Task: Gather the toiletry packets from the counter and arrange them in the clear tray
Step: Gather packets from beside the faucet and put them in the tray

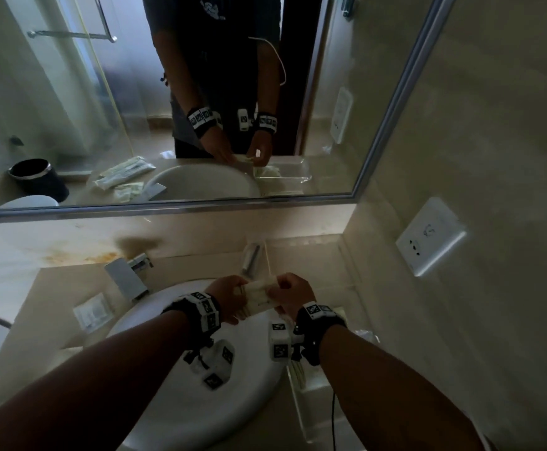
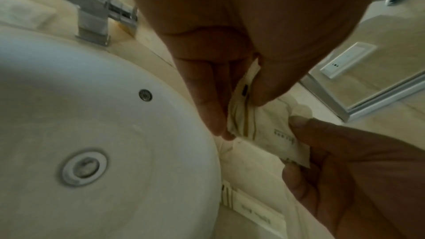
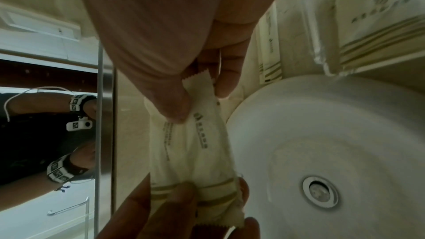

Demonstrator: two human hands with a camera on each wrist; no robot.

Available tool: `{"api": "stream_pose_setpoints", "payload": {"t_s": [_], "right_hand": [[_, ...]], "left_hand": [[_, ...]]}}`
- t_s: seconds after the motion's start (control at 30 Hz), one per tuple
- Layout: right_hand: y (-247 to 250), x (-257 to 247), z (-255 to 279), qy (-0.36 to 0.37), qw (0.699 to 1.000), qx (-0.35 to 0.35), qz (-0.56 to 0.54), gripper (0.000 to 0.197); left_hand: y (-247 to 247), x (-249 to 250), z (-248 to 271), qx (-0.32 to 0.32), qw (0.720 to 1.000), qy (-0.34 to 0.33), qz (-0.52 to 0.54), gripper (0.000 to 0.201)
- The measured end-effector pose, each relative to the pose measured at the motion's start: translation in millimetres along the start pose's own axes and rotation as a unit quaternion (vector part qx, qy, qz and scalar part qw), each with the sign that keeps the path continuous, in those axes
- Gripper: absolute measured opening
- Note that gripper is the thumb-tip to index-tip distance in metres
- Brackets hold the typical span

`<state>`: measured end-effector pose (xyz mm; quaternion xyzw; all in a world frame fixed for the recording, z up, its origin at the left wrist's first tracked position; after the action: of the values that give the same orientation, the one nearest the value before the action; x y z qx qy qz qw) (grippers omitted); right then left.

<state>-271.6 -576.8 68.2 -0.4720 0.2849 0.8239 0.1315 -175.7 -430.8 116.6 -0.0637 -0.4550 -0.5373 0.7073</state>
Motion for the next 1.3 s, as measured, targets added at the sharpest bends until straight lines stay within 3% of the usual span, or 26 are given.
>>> {"api": "stream_pose_setpoints", "payload": {"t_s": [0.2, 0.33, 0.4, 0.53, 0.63, 0.83, 1.0, 1.2, 1.3], "right_hand": [[42.5, 40.2, 12.5, -0.082, 0.995, -0.014, -0.063, 0.011], [75.9, 63.4, 18.4, -0.054, 0.998, 0.034, -0.019, 0.021], [92.3, 74.6, 23.2, -0.057, 0.996, 0.062, -0.013, 0.029], [123.3, 104.6, 33.8, -0.084, 0.991, 0.088, 0.053, 0.041], [143.6, 120.8, 42.9, -0.093, 0.980, 0.077, 0.159, 0.037], [150.8, 160.6, 45.8, -0.111, 0.962, 0.046, 0.245, 0.042], [149.0, 181.6, 43.0, -0.133, 0.959, 0.077, 0.238, 0.029], [142.9, 207.2, 40.3, -0.162, 0.957, 0.085, 0.226, 0.041], [140.0, 218.8, 34.6, -0.166, 0.956, 0.078, 0.227, 0.046]], "left_hand": [[-48.3, 12.0, -7.6, -0.057, 0.998, -0.006, 0.031, 0.024], [-84.1, 21.4, -16.6, -0.079, 0.997, 0.006, 0.022, 0.028], [-100.9, 24.1, -17.7, -0.083, 0.994, 0.055, 0.040, 0.023], [-131.9, 20.6, -32.6, -0.112, 0.991, 0.030, -0.063, 0.031], [-149.7, 14.8, -32.4, -0.124, 0.980, 0.000, -0.158, 0.026], [-172.9, 3.4, -22.0, -0.192, 0.913, -0.043, -0.357, 0.041], [-186.7, -10.1, -15.7, -0.208, 0.875, -0.076, -0.430, 0.034], [-211.3, -15.4, -8.5, -0.250, 0.796, -0.140, -0.534, 0.039], [-218.3, -22.2, -9.0, -0.266, 0.770, -0.134, -0.564, 0.043]]}}
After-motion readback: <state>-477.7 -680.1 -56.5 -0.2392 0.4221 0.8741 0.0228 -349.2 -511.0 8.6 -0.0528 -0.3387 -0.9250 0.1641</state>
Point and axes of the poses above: each hand's wrist, its own z-axis away from the middle knuckle, its own y-axis out of the back of the hand, x = y × z, the point moved 2 cm from there along -z, towards the middle knuckle, and after that the axes turned 2 degrees about z, right-handed, at the moved point
